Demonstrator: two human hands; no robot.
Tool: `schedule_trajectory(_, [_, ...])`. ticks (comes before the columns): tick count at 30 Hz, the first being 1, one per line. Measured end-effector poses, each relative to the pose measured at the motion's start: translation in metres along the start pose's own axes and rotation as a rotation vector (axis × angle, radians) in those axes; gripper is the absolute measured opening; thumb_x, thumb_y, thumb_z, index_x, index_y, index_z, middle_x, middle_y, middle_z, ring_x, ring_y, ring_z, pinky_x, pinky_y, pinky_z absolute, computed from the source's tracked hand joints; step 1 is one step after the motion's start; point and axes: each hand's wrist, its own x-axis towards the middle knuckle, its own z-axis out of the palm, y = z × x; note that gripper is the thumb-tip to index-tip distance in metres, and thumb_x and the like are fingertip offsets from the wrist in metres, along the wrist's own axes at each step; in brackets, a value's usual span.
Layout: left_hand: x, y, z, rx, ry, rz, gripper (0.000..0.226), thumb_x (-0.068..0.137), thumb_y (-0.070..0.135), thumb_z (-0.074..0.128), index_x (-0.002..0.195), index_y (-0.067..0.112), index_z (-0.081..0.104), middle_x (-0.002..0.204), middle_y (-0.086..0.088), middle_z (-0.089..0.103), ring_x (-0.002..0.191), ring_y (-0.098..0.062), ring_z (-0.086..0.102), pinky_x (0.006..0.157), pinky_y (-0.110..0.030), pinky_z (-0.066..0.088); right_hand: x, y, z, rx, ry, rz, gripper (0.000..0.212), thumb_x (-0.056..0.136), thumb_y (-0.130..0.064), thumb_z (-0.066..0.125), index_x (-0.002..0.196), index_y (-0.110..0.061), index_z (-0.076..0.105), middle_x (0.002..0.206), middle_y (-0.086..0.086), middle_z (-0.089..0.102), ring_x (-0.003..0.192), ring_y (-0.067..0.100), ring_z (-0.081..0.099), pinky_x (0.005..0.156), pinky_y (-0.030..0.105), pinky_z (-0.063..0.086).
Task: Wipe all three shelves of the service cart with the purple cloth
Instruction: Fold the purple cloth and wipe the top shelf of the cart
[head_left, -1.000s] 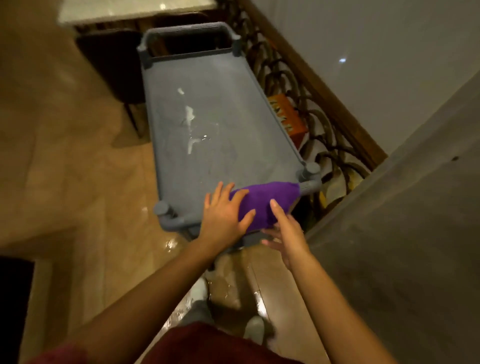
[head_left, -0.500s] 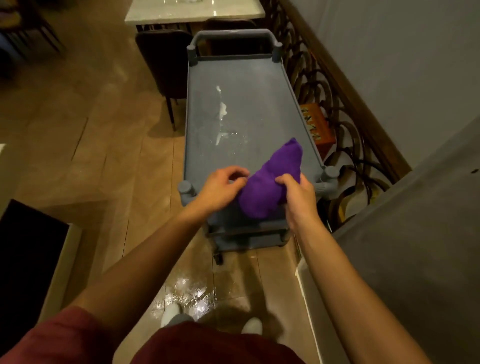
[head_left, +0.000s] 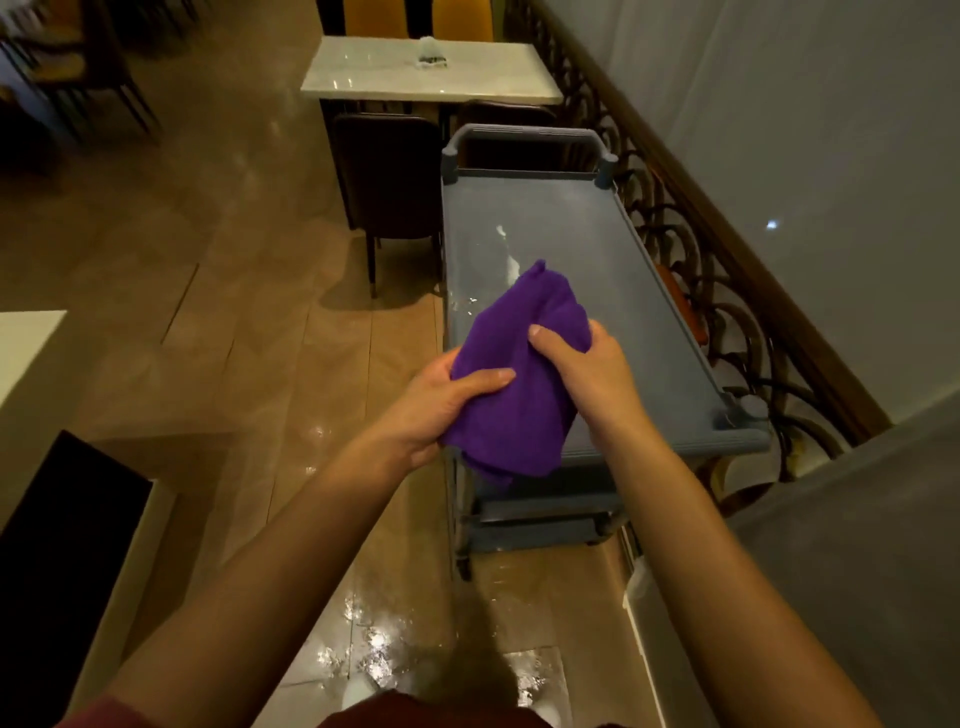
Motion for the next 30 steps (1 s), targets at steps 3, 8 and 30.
schedule_trajectory(3, [-0.006, 0.019, -0.044, -0.079, 0.023, 0.007, 0.065, 0.070, 0.025, 0.084, 0.129, 0.011, 0.061, 0.118, -0.009, 0.074, 0.108, -0.025, 0.071, 0.081, -0.034, 0.058, 0.002, 0.002, 0.035, -0.133, 0.114, -0.070, 0.075, 0.080, -0.057, 0.076, 0.141, -0.024, 0.046, 0.130, -0.011, 0.056, 0.103, 0.001, 0.060, 0.071, 0.016, 0.053])
schedule_trajectory(8, [-0.009, 0.048, -0.105, -0.094, -0.071, -0.059, 0.061, 0.069, 0.022, 0.083, 0.126, 0.013, 0.063, 0.115, -0.009, 0.073, 0.105, -0.027, 0.071, 0.083, -0.038, 0.058, 0.004, -0.001, 0.091, 0.059, -0.142, -0.026, 0.057, 0.080, -0.053, 0.077, 0.131, -0.035, 0.060, 0.125, -0.010, 0.066, 0.105, 0.008, 0.071, 0.071, 0.018, 0.059])
schedule_trajectory(30, [0.239, 0.164, -0.188, 0.420, -0.166, -0.034, 0.037, 0.092, 0.023, 0.068, 0.128, 0.015, 0.063, 0.118, -0.010, 0.072, 0.110, -0.027, 0.070, 0.091, -0.044, 0.060, 0.253, -0.008, 0.159, -0.095, 0.150, -0.023, 0.061, 0.074, -0.054, 0.082, 0.126, -0.034, 0.059, 0.128, -0.008, 0.064, 0.111, 0.016, 0.065, 0.078, 0.030, 0.059])
